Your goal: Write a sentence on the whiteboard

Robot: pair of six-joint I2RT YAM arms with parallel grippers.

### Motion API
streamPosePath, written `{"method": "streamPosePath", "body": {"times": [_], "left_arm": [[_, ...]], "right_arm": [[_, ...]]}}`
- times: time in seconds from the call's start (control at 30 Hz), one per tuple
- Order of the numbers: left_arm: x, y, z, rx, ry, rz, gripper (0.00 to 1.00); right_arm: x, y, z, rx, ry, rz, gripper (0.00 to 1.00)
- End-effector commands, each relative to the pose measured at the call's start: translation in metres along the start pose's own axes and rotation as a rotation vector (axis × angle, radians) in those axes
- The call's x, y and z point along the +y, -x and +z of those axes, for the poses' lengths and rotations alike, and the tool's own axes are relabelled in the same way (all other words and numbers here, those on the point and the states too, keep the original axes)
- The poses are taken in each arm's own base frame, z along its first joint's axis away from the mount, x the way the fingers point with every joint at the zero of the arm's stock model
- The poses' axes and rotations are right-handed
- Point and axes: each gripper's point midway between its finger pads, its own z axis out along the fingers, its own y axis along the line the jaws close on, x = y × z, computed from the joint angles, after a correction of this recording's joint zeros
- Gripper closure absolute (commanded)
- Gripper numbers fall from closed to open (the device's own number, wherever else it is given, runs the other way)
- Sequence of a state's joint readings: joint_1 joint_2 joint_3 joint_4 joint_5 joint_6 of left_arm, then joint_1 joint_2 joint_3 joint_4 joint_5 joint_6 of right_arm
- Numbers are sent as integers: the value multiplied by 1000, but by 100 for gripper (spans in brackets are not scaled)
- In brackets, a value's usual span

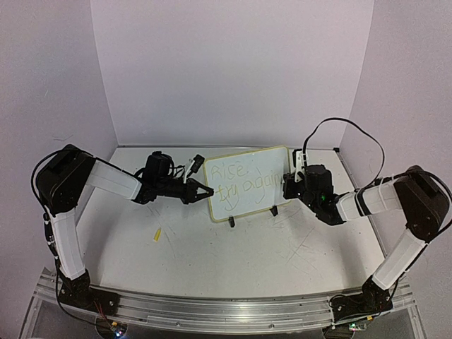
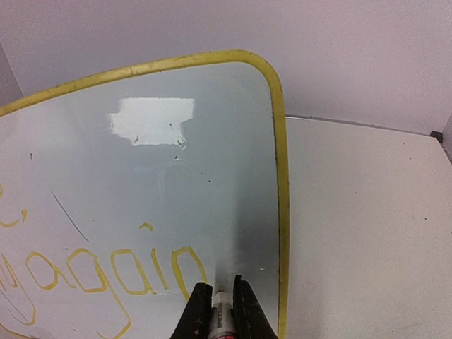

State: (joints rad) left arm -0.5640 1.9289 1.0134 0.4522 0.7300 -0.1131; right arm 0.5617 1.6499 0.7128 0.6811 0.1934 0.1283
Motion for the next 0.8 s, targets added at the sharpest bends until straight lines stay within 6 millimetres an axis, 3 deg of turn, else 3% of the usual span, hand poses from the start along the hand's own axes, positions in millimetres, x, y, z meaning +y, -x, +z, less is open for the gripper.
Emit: {"method": "streamPosePath", "body": {"times": [0.0, 0.33, 0.43, 0.6, 0.77], "left_arm": [[41, -25, -6, 73, 190, 27, 100], [42, -27, -5, 76, 192, 23, 100], [44, -27, -5, 78, 200, 22, 100], [45, -25, -6, 74, 213, 21, 100], [45, -21, -4, 66, 204, 8, 100]], "right_arm": [[-5, 22, 9, -65, -45, 4, 100], [-7, 17, 14, -53, -59, 9, 100], [-3, 25, 6, -65, -31, 22, 100], [-4, 62, -55, -114, 41, 122, 100], [-16, 76, -106, -138, 53, 157, 100]]}}
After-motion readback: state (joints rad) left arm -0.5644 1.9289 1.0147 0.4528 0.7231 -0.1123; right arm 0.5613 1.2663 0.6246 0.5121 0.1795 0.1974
